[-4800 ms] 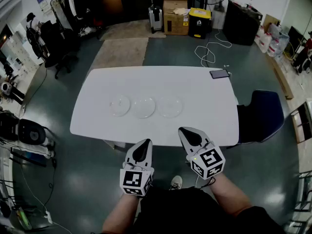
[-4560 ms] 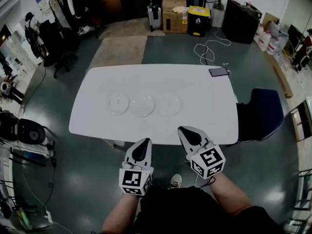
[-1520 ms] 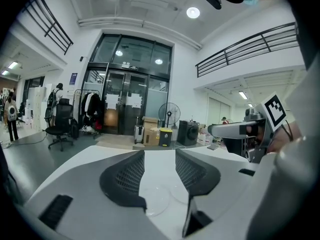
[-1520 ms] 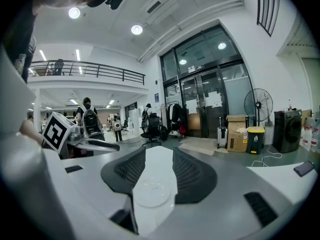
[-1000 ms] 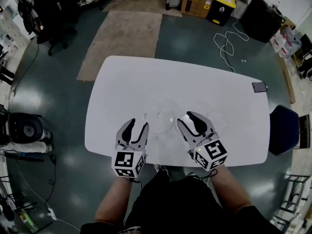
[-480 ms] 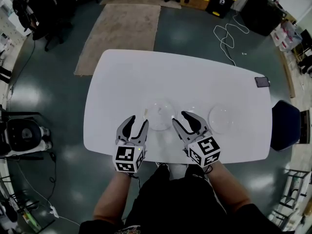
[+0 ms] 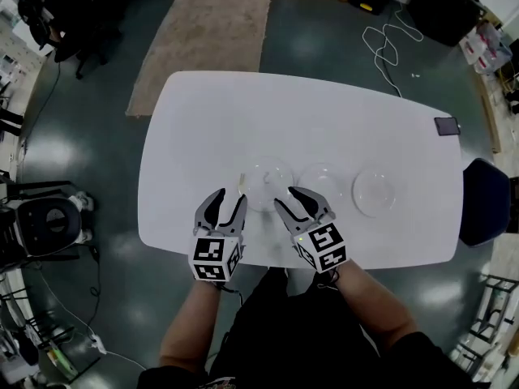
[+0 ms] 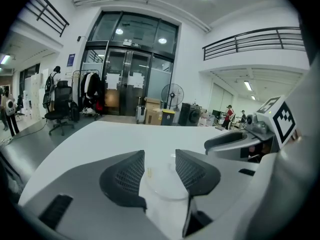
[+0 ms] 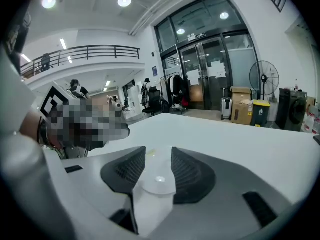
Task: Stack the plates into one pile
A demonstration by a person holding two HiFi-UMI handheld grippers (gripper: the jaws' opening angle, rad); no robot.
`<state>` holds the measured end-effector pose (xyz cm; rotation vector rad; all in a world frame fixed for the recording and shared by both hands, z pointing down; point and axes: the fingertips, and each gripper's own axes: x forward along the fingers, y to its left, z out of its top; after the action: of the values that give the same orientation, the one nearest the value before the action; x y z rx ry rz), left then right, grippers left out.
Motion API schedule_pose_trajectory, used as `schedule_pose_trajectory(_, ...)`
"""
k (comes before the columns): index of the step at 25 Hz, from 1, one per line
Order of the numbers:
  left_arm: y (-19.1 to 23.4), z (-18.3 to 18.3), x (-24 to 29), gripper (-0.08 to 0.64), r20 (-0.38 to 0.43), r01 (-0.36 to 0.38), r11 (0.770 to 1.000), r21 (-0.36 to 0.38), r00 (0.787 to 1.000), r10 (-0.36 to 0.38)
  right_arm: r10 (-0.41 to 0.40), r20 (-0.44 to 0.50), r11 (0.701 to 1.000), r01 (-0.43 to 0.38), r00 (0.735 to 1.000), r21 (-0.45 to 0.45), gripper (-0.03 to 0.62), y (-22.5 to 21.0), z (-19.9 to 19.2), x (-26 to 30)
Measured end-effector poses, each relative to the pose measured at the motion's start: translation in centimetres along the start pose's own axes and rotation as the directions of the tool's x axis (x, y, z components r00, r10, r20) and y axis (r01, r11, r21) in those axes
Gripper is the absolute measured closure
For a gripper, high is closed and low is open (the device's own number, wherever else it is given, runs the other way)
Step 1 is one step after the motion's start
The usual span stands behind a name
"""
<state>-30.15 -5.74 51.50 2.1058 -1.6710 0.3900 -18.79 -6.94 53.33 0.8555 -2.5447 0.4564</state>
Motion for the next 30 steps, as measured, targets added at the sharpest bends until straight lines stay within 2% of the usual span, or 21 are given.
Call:
schedule_pose_trajectory(9,0.7,-2.1,1.8,0.362,-0.048,0.017,1.0,-0.008,0.999,-0.017,-0.025,-0.098,1.0,0.026,0.995,0.01,0.42,-0.1,-3.7,2.3)
schedule_pose_trajectory(22,2.4,-4.3,3.9,0.362,-0.094,0.029,0.999,-0.041,0.995,-0.033,-0.062,-0.227,0.998,0.066,0.972,0.008,0.42,0.4,-7.9,4.8)
schedule_pose_trajectory(30,2.6,-5.2,4.8,0.362,-0.123,0.036,0.998,-0.057,0.991,-0.042,-0.078,-0.236,0.997,0.08,0.968,-0.001,0.44,0.6,-8.1,4.9)
